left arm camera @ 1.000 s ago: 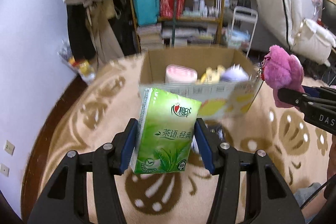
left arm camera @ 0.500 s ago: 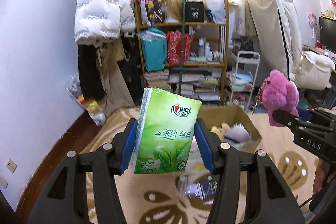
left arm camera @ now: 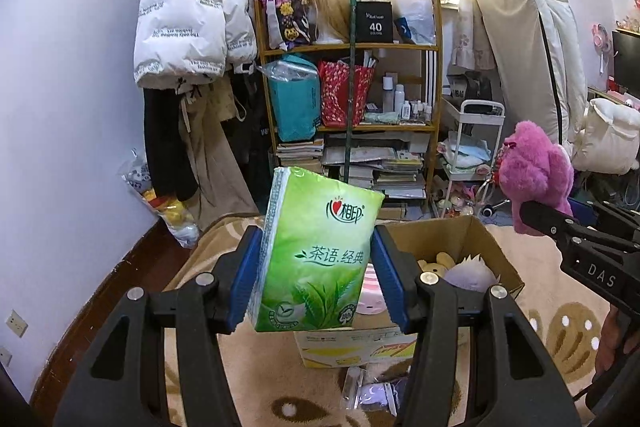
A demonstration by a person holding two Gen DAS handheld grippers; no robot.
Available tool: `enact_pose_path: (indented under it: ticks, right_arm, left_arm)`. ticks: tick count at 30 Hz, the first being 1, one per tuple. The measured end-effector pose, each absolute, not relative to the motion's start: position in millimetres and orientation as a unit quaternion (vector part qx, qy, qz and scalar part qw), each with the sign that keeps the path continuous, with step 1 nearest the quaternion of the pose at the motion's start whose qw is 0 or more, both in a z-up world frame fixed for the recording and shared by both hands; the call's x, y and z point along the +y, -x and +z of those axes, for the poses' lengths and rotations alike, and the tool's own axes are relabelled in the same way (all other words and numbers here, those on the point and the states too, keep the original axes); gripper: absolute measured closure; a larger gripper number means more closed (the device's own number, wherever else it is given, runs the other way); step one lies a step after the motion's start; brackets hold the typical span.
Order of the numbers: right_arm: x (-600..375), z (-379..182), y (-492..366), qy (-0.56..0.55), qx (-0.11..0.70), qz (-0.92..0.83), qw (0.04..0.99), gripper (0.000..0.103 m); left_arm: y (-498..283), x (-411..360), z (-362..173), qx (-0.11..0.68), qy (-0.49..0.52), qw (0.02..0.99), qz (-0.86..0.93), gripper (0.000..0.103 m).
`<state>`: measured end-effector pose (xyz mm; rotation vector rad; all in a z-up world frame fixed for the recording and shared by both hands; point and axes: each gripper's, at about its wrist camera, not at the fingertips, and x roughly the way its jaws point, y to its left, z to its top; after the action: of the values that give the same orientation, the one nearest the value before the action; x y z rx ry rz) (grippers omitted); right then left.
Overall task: Organize soft objects
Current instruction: 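Carry the tissue pack with the left tool while the right tool carries the bear over the box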
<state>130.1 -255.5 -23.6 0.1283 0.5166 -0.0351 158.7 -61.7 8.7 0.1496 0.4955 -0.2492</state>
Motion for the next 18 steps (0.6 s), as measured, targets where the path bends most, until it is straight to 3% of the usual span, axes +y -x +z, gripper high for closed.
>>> enact_pose_path:
  ticks: [18]
  right_arm:
    - [-263.4,-60.8,-160.3,-0.119,0.291,0.025,0.949,0.058]
  left_arm:
    - [-195.0,-71.5,-26.6,0.290,-0.075,0.944,-0.138,0.048]
